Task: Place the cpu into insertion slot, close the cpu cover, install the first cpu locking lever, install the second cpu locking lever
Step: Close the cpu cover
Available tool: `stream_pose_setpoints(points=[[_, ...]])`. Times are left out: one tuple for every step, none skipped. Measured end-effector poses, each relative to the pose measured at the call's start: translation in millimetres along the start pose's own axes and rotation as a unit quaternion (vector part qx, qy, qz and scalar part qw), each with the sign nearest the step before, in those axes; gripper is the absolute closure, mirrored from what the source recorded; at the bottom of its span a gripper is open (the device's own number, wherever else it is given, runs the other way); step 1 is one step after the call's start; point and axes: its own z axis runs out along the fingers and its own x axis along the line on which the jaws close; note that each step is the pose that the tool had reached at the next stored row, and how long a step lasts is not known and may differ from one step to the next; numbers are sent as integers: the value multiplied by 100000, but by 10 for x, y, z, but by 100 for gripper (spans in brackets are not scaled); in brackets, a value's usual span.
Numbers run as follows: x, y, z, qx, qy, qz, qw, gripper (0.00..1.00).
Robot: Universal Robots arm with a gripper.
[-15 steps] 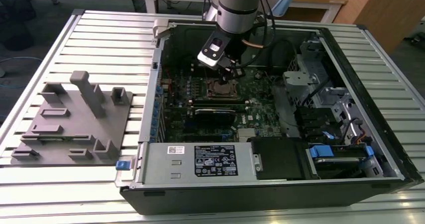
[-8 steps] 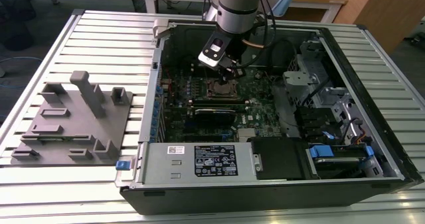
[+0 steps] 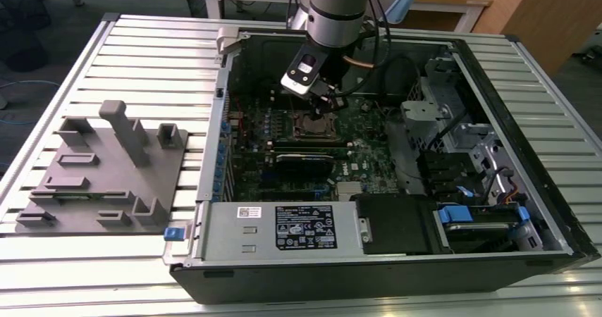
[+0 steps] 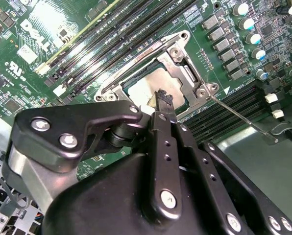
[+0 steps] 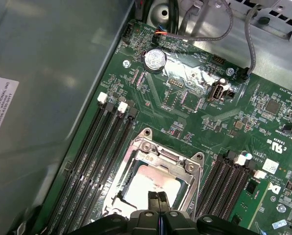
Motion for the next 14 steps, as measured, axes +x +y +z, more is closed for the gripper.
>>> stream_pose_setpoints(points=[[0,0,0,1,0,-2,100000,89],[0,0,0,0,1,-12,100000,89],[0,0,0,4,-2,-98,100000,89],[0,0,0,7,-1,-293,100000,89],[0,0,0,14,-2,-548,99998,89],[0,0,0,20,-2,-877,99996,89],[0,0,0,27,-5,-1220,99993,89],[0,0,0,35,-5,-1560,99988,89],[0,0,0,43,-5,-1917,99982,89],[0,0,0,49,-8,-2232,99975,89],[0,0,0,55,-5,-2544,99968,89],[0,0,0,64,-7,-2861,99959,89],[0,0,0,69,-9,-3188,99949,89],[0,0,0,77,-8,-3508,99938,89]])
